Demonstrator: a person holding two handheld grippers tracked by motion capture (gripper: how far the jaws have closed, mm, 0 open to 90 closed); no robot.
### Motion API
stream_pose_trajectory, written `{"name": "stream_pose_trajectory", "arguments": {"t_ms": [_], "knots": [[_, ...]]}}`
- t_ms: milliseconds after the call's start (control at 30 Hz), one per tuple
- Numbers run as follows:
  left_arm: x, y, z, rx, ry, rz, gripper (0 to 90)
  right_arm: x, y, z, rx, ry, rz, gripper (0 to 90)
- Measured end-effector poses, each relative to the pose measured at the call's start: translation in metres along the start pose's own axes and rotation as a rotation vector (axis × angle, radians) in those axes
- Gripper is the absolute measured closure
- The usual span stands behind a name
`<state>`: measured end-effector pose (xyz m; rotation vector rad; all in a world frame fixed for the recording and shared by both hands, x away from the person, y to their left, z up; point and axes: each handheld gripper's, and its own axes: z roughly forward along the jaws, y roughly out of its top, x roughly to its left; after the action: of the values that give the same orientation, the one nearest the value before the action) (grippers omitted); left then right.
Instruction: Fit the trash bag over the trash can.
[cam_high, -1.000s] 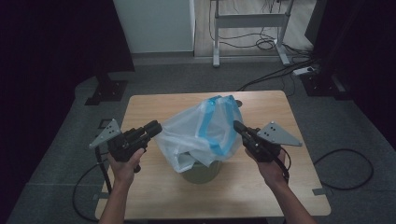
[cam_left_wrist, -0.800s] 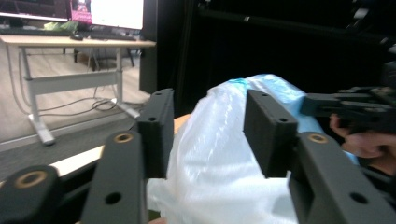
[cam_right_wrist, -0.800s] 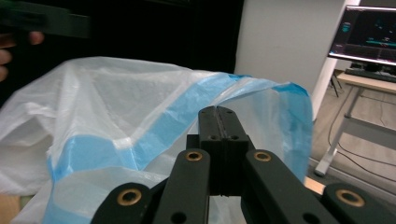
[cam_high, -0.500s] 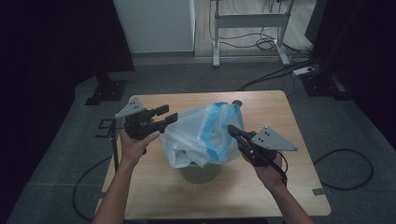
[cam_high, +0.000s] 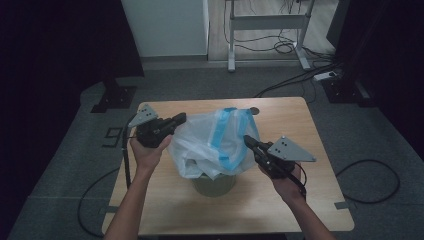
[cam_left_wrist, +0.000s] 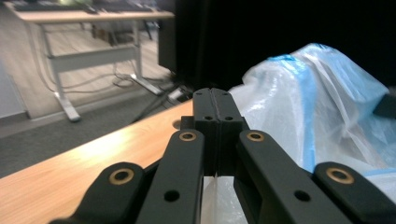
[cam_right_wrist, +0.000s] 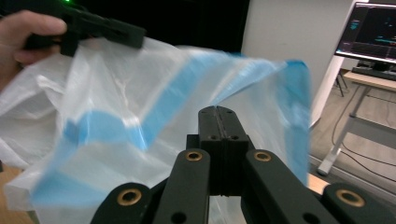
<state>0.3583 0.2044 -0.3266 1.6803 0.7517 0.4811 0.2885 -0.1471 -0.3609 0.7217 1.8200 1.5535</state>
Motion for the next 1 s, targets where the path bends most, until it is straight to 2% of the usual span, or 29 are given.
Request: {"name": "stream_pose_trajectory", "arguments": {"t_ms": [200,300,367,433,533,700,867,1000], "knots": [[0.005,-0.004,-0.024,-0.111,0.039,-0.067,89.9,-0.007,-0.004,0.0,0.038,-0.042,0.011,89.1],[0.005,-0.008,-0.036,-0.153,0.052,-0.081,89.9,-0.016,-0.01,0.002,0.058,-0.078,0.03,89.1],[0.004,-0.012,-0.042,-0.174,0.042,-0.089,89.9,-0.022,-0.014,0.002,0.066,-0.104,0.047,89.1],[0.001,-0.015,-0.048,-0.186,0.009,-0.101,89.8,-0.025,-0.017,0.0,0.063,-0.113,0.065,89.1],[-0.008,-0.02,-0.054,-0.192,-0.004,-0.079,89.8,-0.024,-0.019,-0.002,0.057,-0.116,0.066,89.1],[-0.023,-0.04,-0.067,-0.204,-0.004,-0.059,89.8,-0.015,-0.025,-0.016,0.029,-0.097,0.077,89.1],[-0.03,-0.067,-0.075,-0.212,-0.008,-0.095,89.6,0.001,-0.039,-0.032,0.023,-0.059,0.089,89.0],[-0.033,-0.087,-0.082,-0.216,-0.036,-0.127,89.5,0.013,-0.055,-0.043,0.039,-0.009,0.122,89.0]]}}
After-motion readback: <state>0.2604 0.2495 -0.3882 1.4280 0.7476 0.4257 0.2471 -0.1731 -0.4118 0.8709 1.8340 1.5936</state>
